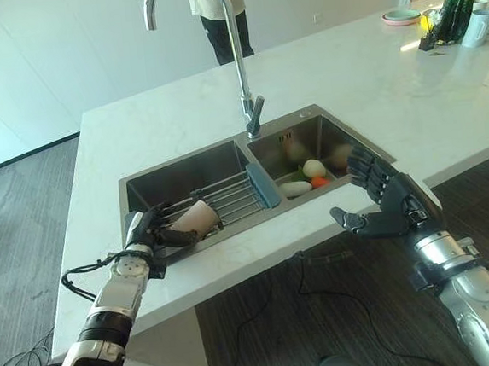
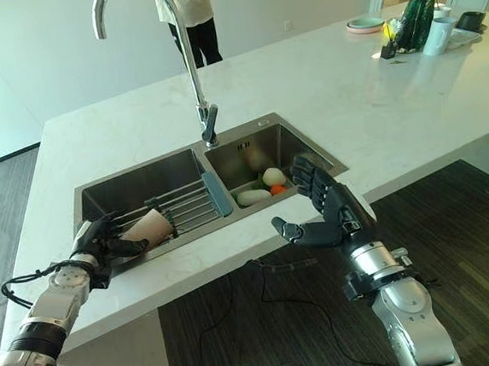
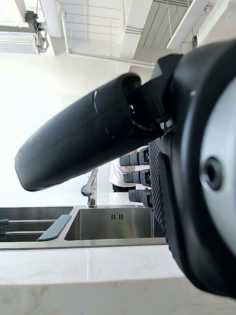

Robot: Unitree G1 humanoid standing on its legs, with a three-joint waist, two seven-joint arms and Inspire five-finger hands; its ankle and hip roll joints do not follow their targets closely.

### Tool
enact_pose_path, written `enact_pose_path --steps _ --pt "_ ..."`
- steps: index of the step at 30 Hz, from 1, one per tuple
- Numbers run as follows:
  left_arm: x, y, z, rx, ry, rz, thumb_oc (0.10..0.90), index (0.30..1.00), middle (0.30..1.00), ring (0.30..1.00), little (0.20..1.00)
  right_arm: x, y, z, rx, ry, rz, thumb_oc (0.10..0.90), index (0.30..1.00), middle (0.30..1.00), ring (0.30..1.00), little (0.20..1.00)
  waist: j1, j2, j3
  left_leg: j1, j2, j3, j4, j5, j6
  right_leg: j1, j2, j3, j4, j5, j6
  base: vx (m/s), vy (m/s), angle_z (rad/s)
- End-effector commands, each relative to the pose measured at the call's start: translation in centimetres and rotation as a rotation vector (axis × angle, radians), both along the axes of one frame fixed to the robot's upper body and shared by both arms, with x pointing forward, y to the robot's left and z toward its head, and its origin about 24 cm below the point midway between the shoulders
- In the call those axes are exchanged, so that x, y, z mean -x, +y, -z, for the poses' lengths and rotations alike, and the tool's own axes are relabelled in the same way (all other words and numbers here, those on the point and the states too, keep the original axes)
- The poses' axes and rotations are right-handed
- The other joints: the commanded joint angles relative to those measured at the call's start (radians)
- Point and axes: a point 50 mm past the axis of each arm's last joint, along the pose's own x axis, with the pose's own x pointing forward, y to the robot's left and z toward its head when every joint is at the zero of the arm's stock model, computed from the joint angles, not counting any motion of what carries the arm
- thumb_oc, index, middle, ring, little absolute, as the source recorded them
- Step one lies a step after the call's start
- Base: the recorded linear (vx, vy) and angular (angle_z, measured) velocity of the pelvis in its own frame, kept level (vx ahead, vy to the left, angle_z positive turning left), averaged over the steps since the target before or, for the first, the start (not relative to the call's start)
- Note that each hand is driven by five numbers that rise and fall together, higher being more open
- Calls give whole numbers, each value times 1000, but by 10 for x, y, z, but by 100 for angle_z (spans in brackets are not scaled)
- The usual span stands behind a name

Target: Place the dishes in the dishwasher.

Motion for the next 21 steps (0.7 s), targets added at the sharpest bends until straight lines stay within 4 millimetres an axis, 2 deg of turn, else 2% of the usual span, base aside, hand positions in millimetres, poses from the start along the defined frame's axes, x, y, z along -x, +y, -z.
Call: enact_pose_path --steps 1,19,20,21 --pt "-31 5 -61 -76 -193 21 800 900 900 900 900 -6 5 -55 -4 -273 -55 800 900 900 900 900 -6 6 -56 0 30 -22 96 -144 38 50 -27 -8 18 -120 83 0 0 0" --pt "-25 25 -50 -158 97 141 800 900 900 900 900 -3 1 -59 20 -266 -72 800 900 900 900 900 -27 26 -51 2 27 -5 96 -145 40 41 -21 6 18 -115 88 2 -3 -3" --pt "-24 25 -50 -158 111 149 775 862 862 862 862 -3 1 -59 19 -265 -71 800 900 900 900 900 -27 27 -52 2 27 -5 96 -144 40 41 -21 6 18 -115 88 0 0 0" --pt "-24 24 -48 -163 128 164 590 585 585 585 585 -3 1 -59 18 -264 -72 800 900 900 900 900 -27 28 -53 3 26 -5 96 -145 40 42 -21 6 18 -115 88 0 0 0"
